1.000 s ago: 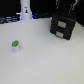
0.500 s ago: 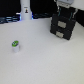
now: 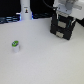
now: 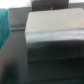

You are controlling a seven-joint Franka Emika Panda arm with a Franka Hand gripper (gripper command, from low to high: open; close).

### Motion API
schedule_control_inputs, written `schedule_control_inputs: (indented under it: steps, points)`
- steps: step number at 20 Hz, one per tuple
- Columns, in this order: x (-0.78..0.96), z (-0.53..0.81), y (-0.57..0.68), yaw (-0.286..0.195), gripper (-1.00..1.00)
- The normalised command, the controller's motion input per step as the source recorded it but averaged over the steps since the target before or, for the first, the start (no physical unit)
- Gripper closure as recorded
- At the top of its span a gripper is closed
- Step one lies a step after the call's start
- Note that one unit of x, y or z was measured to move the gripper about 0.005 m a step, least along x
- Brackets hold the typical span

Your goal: Open the kcup holder, insert the kcup into the holder, and close the kcup holder

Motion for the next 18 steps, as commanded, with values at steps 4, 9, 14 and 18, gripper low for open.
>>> schedule_control_inputs:
  steps: [4, 9, 14, 18]
  points:
    - [-0.41, -0.24, 0.03, 0.013, 1.0]
    - [-0.35, -0.06, 0.08, -0.005, 1.0]
    - [0.02, -0.01, 0.0, -0.003, 1.0]
    - [0.05, 0.0, -0.01, -0.004, 1.0]
